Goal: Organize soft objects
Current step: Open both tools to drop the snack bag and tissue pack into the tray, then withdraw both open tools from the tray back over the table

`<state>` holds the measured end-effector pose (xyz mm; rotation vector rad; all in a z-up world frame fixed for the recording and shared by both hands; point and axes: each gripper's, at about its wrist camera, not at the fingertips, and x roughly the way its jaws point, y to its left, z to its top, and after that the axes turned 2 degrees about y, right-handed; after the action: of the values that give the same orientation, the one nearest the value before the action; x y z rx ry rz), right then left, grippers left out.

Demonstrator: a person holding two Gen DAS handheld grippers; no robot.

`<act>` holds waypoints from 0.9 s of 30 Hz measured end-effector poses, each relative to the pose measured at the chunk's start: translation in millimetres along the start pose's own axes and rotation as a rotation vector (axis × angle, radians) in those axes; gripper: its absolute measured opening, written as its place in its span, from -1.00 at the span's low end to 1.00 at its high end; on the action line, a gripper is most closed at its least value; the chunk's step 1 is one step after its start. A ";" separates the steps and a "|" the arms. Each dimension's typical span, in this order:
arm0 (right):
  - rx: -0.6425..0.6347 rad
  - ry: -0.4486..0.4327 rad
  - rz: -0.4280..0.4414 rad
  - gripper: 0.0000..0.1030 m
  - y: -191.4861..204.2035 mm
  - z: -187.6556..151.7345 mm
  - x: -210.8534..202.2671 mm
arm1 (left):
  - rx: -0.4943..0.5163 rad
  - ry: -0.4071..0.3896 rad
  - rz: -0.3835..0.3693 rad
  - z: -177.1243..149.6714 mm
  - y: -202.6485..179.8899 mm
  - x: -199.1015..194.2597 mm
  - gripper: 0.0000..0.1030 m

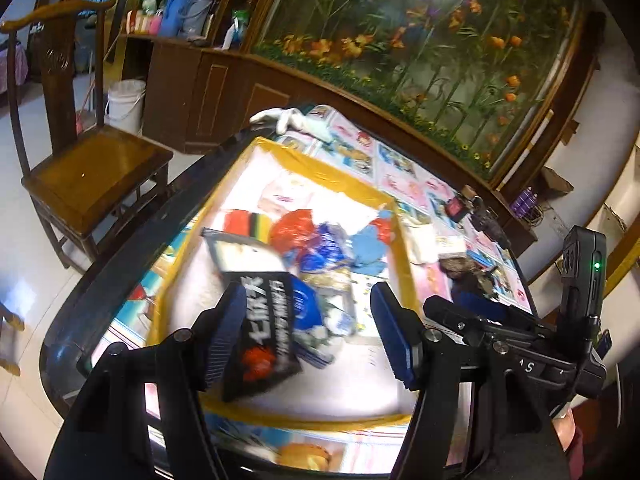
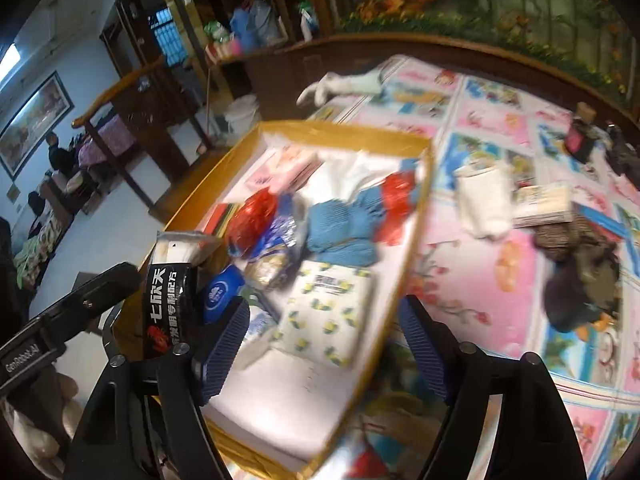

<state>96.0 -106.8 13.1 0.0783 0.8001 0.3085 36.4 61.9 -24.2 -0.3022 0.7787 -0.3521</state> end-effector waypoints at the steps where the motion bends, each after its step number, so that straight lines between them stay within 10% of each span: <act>1: 0.004 -0.019 -0.009 0.59 -4.4 -5.2 -8.6 | 0.013 0.000 -0.006 -3.2 -7.6 -0.9 0.23; 27: 0.300 -0.199 -0.148 0.74 -194.9 -99.6 -123.6 | 0.404 0.313 -0.069 -106.1 -209.9 60.6 0.23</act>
<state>-9.0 -334.4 -6.5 0.3252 0.6453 0.0374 -41.9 -166.3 -51.8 0.1102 0.9831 -0.6204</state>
